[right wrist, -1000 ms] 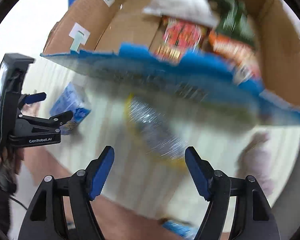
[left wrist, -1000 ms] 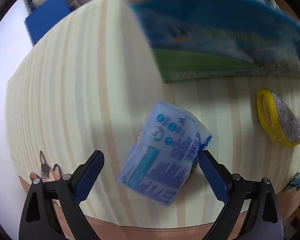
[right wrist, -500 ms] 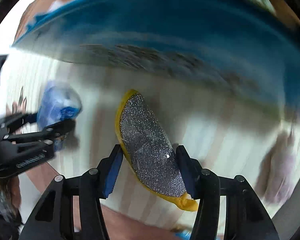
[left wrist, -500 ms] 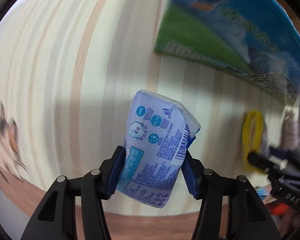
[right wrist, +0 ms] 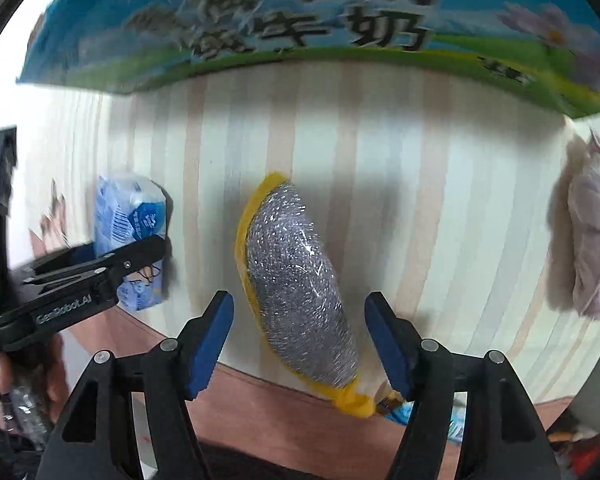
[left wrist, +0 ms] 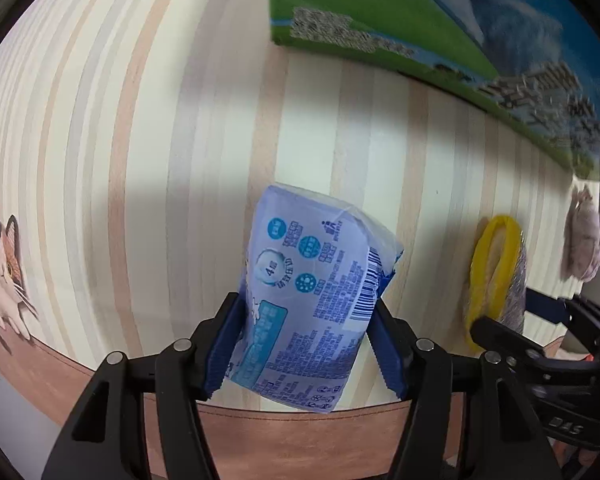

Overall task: Organize soft objects
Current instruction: 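Grasp the blue tissue pack with left tool while right tool grasps yellow scrubber, then carry tissue pack and scrubber into the box and open both tools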

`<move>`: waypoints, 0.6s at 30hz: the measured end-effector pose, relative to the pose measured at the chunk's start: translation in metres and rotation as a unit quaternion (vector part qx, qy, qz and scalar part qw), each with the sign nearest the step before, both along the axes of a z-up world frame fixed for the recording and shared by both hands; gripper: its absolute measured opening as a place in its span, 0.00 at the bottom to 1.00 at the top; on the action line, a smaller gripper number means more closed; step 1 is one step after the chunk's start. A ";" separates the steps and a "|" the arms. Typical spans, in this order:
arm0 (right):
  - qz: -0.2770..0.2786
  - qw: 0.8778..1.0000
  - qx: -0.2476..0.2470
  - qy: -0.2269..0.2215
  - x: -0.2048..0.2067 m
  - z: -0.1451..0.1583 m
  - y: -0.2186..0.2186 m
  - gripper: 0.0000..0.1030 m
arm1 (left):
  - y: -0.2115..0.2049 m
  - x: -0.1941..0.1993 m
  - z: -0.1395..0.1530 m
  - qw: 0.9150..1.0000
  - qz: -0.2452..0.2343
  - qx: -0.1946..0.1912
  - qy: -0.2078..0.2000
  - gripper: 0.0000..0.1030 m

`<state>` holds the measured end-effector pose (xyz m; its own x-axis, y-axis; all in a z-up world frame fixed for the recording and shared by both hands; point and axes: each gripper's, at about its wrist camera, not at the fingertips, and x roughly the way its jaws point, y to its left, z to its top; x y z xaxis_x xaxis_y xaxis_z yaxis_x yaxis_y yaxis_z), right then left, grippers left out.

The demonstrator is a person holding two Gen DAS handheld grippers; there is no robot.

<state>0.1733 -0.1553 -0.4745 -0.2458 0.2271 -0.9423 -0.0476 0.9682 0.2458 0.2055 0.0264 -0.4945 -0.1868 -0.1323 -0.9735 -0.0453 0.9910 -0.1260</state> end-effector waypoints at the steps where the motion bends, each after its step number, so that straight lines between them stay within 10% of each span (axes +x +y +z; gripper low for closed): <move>1: 0.009 1.000 -0.009 -0.001 0.000 -0.003 0.002 0.68 | -0.003 -0.003 0.000 1.000 0.001 0.001 0.001 0.57; 8: 0.010 0.999 -0.032 -0.017 -0.012 0.002 0.024 0.49 | -0.031 -0.015 0.019 1.000 0.013 -0.014 -0.019 0.47; 18: -0.081 0.990 0.081 -0.082 -0.009 0.125 -0.031 0.48 | -0.066 -0.006 0.133 0.989 0.018 -0.101 -0.108 0.47</move>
